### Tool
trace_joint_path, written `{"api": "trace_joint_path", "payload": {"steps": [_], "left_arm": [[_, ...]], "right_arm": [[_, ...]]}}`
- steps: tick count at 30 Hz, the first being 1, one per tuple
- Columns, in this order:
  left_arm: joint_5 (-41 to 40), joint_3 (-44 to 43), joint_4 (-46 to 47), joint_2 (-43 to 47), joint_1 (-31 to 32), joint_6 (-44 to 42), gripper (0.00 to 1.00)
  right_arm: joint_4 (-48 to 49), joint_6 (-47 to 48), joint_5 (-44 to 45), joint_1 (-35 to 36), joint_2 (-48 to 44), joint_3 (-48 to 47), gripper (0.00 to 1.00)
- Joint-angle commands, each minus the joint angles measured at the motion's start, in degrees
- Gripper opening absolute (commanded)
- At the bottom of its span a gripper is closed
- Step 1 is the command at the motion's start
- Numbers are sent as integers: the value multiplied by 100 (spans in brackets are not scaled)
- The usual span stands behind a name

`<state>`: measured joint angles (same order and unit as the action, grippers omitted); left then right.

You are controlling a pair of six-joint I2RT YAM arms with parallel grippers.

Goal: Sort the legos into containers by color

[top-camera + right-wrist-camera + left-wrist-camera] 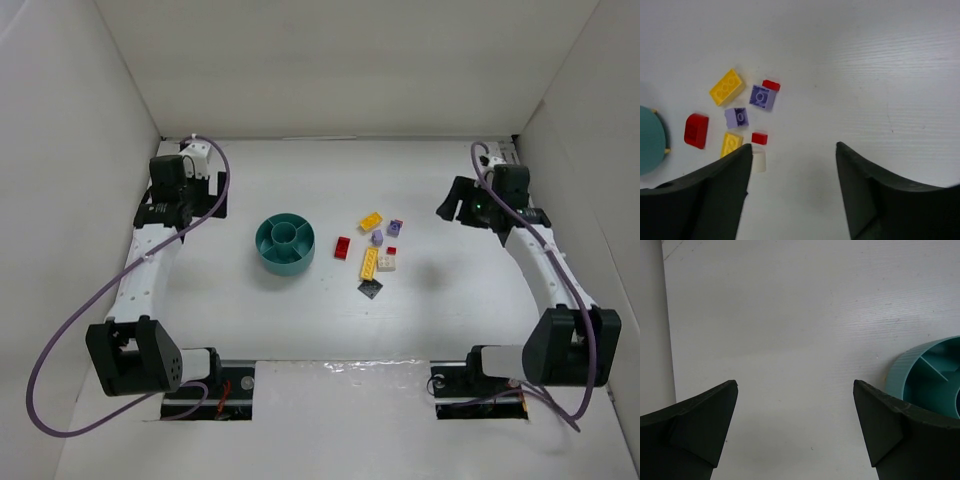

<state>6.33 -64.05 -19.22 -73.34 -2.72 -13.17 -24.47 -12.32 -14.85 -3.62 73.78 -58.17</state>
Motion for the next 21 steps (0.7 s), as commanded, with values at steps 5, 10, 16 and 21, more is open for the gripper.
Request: {"api": "trace_joint_path", "payload": {"steps": [5, 10, 16, 21], "left_arm": [[281, -292, -345, 74, -27, -230, 100], [413, -239, -529, 188, -27, -344, 100], [475, -187, -591, 189, -27, -397, 100], [475, -239, -644, 66, -27, -450, 100]], "right_arm": [[-734, 729, 0, 1178, 1268, -1528, 60], [-735, 2073, -272, 1610, 1824, -2092, 63], [-1477, 4925, -1160, 1610, 2577, -2978, 62], [-2203, 6213, -661, 2215, 3186, -3789, 56]]}}
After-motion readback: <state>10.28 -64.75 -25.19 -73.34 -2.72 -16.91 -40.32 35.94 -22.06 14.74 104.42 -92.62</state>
